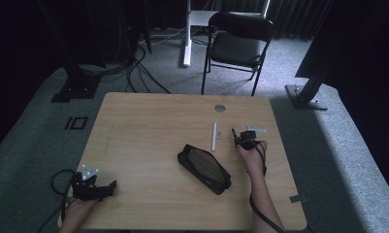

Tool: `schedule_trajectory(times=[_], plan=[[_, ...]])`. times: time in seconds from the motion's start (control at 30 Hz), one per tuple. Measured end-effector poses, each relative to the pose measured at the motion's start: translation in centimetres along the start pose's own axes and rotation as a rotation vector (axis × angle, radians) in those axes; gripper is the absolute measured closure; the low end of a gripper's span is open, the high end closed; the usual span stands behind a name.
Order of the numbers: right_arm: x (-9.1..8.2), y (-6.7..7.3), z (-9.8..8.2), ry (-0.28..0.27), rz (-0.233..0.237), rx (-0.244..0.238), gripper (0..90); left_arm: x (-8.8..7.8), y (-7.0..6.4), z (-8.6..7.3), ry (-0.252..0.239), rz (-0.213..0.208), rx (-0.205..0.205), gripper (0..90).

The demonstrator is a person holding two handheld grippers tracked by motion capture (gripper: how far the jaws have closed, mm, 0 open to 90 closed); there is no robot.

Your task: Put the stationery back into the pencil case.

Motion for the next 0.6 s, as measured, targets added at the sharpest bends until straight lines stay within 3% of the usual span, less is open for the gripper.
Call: schedule_trajectory(times=[0.6], plan=[[-3.2,-0.1,0.9,-0.043,0.042,-0.014,79.5,0.0,0.0,0.0,0.000,0.000,0.000,0.3]])
Point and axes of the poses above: each handheld gripper's, and its own axes: x roughly forward along the jaws, z roughly out of its top, y roughly to its left, the point moved 2 cm from there along x, roughly forward along the jaws, and after that the axes turned 2 degrees about -z, right-handed, at the moved point
